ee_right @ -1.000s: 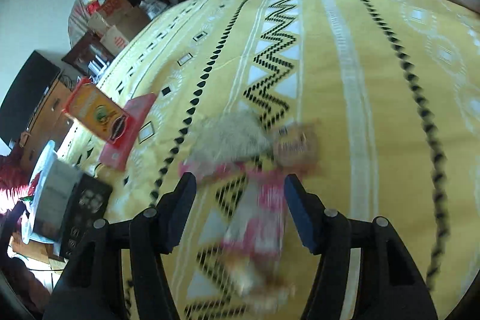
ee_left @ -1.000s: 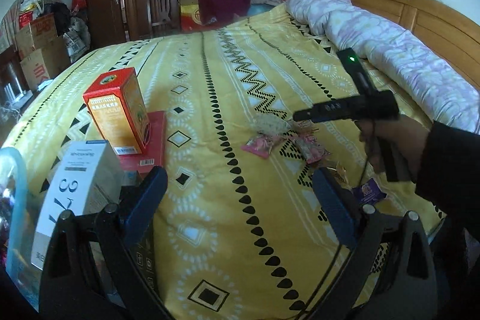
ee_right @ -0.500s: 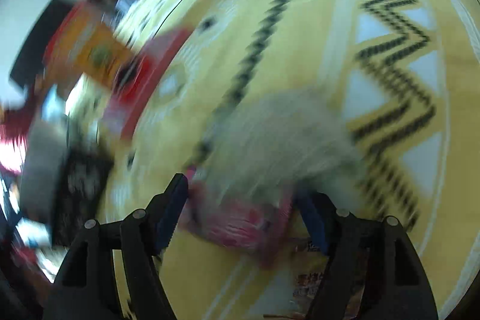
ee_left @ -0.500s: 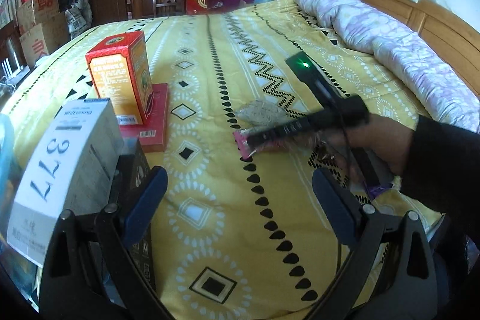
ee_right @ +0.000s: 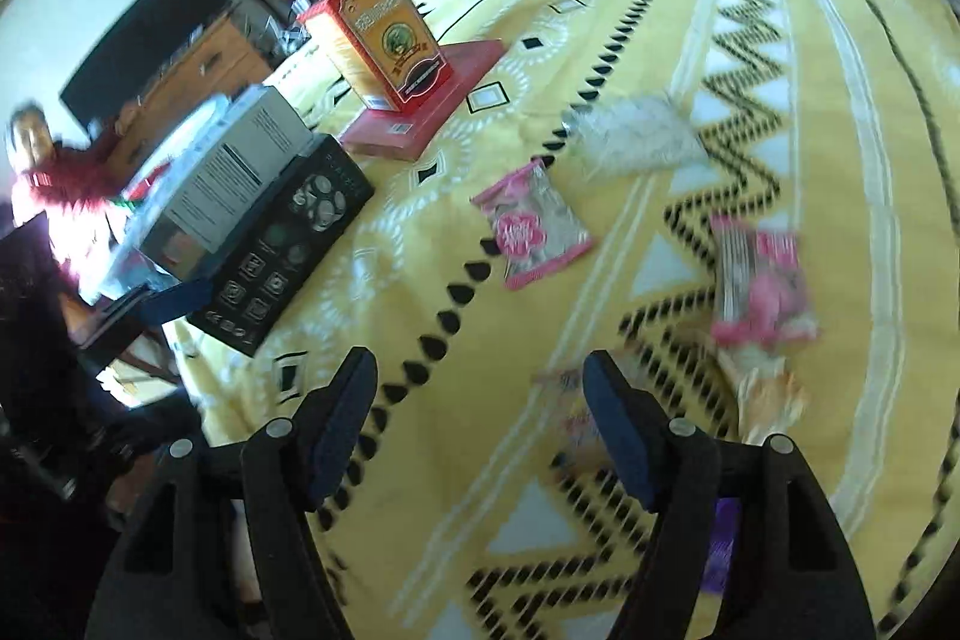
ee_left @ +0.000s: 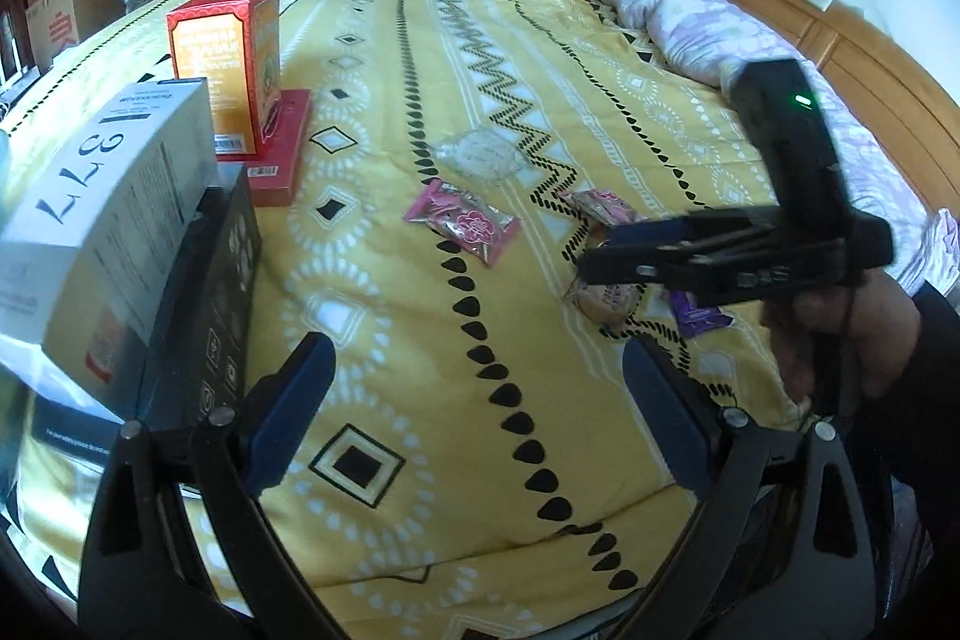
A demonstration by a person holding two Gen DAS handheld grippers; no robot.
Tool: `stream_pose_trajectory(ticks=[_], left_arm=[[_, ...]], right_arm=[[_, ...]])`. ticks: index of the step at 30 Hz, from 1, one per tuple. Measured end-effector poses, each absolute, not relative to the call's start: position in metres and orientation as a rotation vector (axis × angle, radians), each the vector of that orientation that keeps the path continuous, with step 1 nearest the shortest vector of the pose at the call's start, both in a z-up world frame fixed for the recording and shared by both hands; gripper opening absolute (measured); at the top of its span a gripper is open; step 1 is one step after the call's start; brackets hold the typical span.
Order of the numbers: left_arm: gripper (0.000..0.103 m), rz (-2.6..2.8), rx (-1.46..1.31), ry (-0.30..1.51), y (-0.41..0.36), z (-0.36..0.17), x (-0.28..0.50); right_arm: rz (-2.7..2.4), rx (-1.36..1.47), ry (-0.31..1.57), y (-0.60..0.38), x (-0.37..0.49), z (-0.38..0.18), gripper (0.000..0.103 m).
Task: Organize snacks
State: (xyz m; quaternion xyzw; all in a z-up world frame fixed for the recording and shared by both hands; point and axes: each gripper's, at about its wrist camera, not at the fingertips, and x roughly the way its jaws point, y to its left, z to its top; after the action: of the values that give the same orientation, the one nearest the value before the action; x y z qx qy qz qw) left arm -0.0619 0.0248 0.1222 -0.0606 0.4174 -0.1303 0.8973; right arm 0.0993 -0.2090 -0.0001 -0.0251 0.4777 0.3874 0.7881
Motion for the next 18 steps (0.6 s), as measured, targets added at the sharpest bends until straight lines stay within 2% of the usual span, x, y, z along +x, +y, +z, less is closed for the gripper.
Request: stream_pose_trajectory(ticks=[4,5,9,11,15,18], left_arm=[[0.097,-0.268,-0.101,0.854,0.026,0.122,-0.066],[0.097,-0.263,-0.095,0.856,0.028,0.121,-0.067],[0.097,-0.269,-0.097,0.887,0.034,0.111,-0.065],[0.097,-0.273,-0.098,0.897,0.036,0.106,-0.064],[0.097,-0.295,-0.091,0.911,0.036,0.101,-0.065],[0.097,-0.31,-0.082,0.918,0.035,0.097,-0.065]], right_arm=[[0.831,-0.272,0.966,-0.17,0.134,-0.002,0.076],[0.808,-0.258,0.924,-0.169,0.153,0.007,0.076],[0.689,-0.057,0.951,-0.186,0.236,0.004,0.076],[0.66,-0.046,0.994,-0.18,0.269,-0.01,0.063],[0.618,-0.046,1.085,-0.164,0.3,-0.048,0.062],[0.653,0.034,1.117,-0.157,0.289,-0.065,0.063]])
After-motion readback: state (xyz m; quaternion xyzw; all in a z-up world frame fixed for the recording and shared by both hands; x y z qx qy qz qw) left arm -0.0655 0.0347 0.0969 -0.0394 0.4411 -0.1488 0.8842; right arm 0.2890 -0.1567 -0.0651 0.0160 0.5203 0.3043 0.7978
